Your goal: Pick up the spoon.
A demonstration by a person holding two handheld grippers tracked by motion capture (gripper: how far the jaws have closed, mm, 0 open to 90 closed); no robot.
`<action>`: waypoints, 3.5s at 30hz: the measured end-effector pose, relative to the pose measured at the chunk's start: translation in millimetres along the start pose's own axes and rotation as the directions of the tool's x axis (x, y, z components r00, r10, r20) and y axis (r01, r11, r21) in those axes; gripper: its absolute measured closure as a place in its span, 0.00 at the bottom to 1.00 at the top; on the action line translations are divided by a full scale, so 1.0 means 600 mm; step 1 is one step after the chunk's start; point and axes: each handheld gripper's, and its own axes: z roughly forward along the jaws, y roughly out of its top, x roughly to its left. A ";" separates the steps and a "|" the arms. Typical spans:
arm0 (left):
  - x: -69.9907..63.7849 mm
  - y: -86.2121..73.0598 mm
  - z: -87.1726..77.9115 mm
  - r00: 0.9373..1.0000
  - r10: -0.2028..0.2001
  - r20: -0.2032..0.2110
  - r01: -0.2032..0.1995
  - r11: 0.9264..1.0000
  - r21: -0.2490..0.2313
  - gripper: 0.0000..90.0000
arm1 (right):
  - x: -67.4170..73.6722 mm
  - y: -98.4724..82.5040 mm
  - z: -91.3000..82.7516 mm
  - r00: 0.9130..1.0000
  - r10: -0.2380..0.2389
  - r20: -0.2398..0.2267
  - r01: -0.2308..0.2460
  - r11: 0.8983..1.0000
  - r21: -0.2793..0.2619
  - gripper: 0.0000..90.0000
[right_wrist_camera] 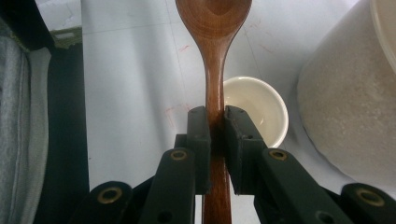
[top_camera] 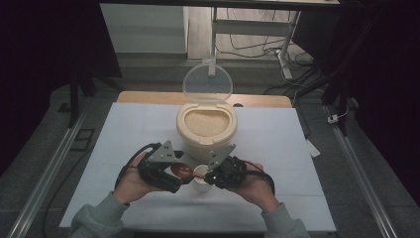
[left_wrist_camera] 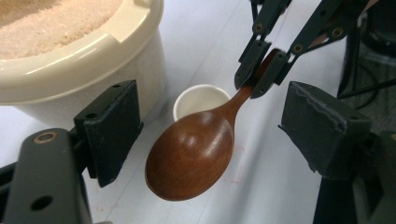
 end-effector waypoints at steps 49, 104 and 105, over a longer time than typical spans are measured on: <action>-0.011 0.011 0.065 0.971 0.181 0.158 -0.212 0.954 0.210 0.63 | 0.028 0.015 0.004 0.990 -0.144 0.002 0.144 0.989 0.018 0.90; -0.008 -0.012 0.030 0.980 0.185 -0.077 -0.184 0.983 0.025 0.89 | -0.003 -0.081 -0.105 0.895 0.416 0.163 -0.278 0.803 -0.527 0.41; -0.008 -0.012 0.030 0.980 0.183 -0.079 -0.182 0.983 0.020 0.89 | -0.002 -0.081 -0.103 0.892 0.424 0.158 -0.286 0.798 -0.530 0.40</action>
